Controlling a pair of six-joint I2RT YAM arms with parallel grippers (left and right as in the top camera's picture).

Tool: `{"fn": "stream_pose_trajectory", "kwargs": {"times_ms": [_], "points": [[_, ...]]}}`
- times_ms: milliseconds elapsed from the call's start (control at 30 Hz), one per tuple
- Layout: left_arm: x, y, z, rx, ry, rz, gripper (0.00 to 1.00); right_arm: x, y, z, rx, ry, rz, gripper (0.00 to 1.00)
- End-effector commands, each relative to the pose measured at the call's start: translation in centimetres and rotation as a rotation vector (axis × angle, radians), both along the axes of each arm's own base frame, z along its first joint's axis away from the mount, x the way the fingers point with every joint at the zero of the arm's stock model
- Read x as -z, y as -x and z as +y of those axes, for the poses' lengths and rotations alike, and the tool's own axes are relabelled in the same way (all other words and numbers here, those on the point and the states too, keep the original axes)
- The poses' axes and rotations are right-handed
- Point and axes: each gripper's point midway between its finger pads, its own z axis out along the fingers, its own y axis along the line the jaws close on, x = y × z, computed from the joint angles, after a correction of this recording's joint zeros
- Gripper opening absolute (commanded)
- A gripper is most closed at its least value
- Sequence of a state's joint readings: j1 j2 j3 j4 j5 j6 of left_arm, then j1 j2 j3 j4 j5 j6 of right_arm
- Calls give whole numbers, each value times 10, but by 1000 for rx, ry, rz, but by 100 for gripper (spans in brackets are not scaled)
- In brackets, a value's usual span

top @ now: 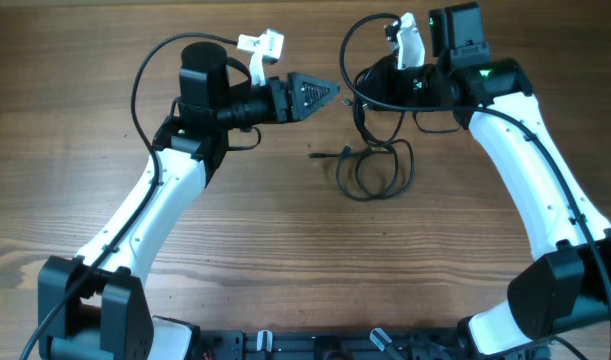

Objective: Untangle cables

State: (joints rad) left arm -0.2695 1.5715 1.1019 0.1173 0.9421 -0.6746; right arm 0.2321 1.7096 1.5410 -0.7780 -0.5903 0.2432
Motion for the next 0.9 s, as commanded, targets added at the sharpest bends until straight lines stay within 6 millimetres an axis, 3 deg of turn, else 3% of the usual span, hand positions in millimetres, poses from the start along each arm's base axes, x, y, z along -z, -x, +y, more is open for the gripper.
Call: {"fn": "stream_pose_trajectory", "kwargs": {"times_ms": [0,100,233,367,433,500,633,867], "points": [[-20,9,-6,40,18,-48,79,2,2,4,-56,1,-24,5],[-14,10,-16,33,2,-38,64,1,5,7,-68,-17,-17,4],[3,-2,-31,-82,-49,6,57,1,6,7,-53,-22,4,5],[16,-15,-36,-205,-95,28,51,7,4,2,-5,4,30,5],[28,-19,-36,-251,-132,45,38,8,6,2,-3,4,43,5],[42,-24,-29,-332,-172,104,33,8,8,3,-1,-5,56,4],[40,-27,-28,-359,-168,102,32,8,16,22,-44,3,50,5],[35,-19,-37,-288,-138,103,33,11,15,23,-17,32,53,4]]}}
